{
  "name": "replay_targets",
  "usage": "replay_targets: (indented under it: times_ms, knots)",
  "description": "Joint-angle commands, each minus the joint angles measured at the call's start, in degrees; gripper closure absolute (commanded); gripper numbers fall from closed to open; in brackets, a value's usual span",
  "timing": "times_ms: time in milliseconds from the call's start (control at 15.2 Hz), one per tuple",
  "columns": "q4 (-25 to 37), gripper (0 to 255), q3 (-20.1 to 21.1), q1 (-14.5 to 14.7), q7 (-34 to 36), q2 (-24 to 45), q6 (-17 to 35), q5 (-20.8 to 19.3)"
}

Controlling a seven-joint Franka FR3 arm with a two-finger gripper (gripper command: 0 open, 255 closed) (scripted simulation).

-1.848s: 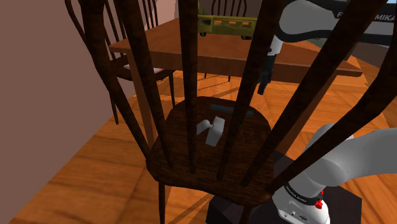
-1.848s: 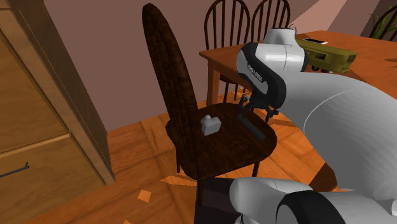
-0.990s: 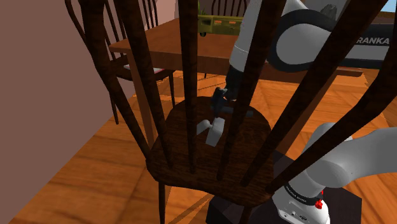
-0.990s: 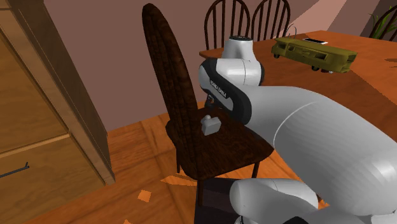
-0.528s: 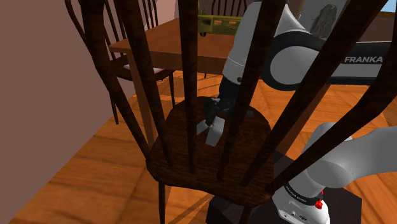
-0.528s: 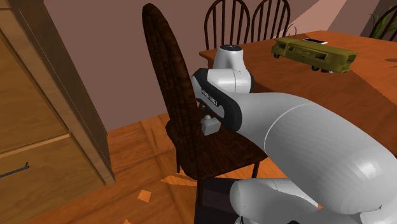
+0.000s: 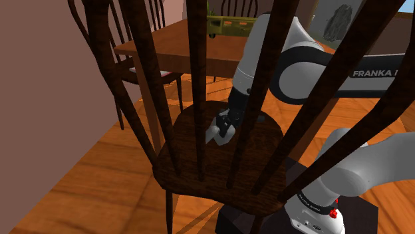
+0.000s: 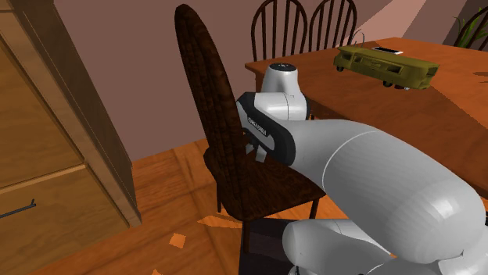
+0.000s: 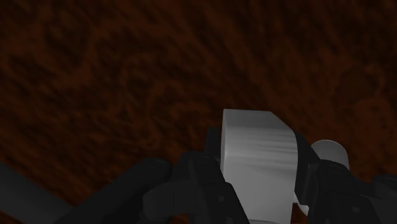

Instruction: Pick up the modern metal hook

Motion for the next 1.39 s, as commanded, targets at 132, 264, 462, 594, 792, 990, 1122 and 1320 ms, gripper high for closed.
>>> replay_targets:
  times_ms: [132,264,462,594,792,990,1122,1320]
  knots:
    - [-0.02,255,0.0,0.0,-0.01,-0.01,0.02,0.0]
    - [-0.02,255,0.0,0.0,-0.01,-0.01,0.02,0.0]
    - [1.6,255,-0.33,-0.2,0.14,0.07,-1.5,-0.39]
    - [3.12,255,-0.67,-0.38,0.27,0.09,-2.99,-0.75]
    - [5.46,255,-1.16,-0.63,0.46,0.24,-5.19,-1.27]
    - [7.88,255,-1.61,-0.87,0.65,0.5,-7.34,-1.76]
    - [9.54,255,-1.9,-1.03,0.79,0.74,-8.75,-2.08]
    - [12.08,255,-2.3,-1.26,0.99,1.2,-10.83,-2.52]
